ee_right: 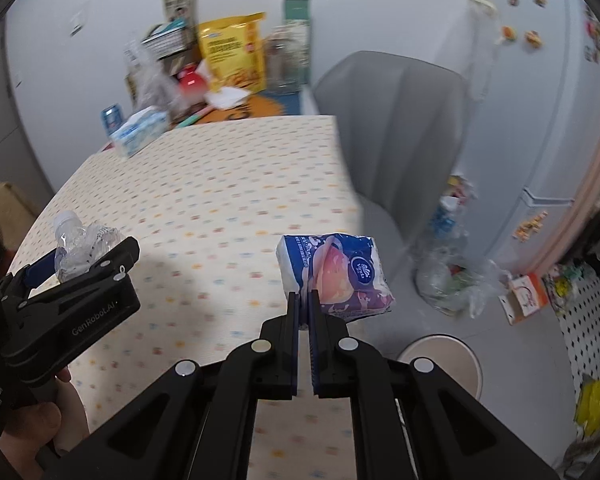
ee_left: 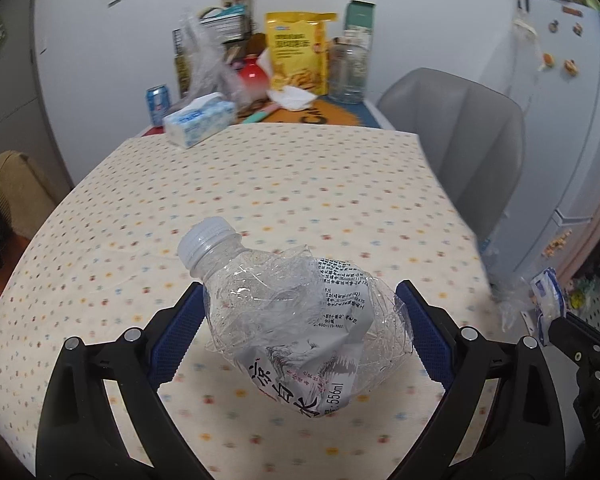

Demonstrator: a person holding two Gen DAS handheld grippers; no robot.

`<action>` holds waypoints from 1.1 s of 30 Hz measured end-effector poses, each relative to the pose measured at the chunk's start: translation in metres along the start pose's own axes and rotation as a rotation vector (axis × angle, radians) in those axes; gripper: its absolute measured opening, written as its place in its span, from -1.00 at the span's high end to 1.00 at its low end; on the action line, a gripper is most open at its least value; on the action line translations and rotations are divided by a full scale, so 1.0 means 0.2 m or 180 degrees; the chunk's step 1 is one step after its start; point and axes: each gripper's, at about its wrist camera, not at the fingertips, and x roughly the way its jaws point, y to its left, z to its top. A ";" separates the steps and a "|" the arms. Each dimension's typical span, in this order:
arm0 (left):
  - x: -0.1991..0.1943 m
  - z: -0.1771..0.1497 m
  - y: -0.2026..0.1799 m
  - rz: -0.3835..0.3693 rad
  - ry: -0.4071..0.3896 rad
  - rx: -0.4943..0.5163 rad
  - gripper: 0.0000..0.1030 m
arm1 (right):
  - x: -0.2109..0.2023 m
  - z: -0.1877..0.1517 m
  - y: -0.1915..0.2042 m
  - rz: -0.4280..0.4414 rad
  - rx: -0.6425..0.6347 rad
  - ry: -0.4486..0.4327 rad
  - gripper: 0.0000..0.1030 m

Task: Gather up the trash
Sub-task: 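Carry the bottle and pack in both grippers over to the trash bin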

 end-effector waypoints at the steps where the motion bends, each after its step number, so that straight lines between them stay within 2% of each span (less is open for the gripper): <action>1: 0.00 0.00 -0.06 -0.0040 -0.0007 0.0044 -0.82 | -0.01 0.00 -0.05 -0.0035 0.0041 -0.0007 0.89; 16: 0.00 -0.01 -0.79 -0.0384 0.0026 0.0578 -0.82 | -0.02 -0.09 -0.78 -0.0361 0.0653 0.0015 0.89; 27: 0.09 -0.06 -1.14 -0.0475 0.0140 0.0879 -0.82 | 0.17 -0.16 -1.14 -0.0355 0.0958 0.0199 0.88; 30: 0.12 -0.08 -1.20 -0.0464 0.0181 0.0939 -0.82 | 0.22 -0.19 -1.18 -0.0395 0.1024 0.0249 0.78; 31: 0.13 -0.08 -1.21 -0.0462 0.0198 0.0956 -0.82 | 0.24 -0.21 -1.20 -0.0400 0.1048 0.0257 0.53; 32: 0.14 -0.09 -1.22 -0.0465 0.0209 0.0965 -0.82 | 0.24 -0.22 -1.22 -0.0431 0.1060 0.0238 0.11; 33: 0.14 -0.10 -1.24 -0.0469 0.0221 0.0980 -0.82 | 0.24 -0.23 -1.24 -0.0484 0.1059 0.0223 0.04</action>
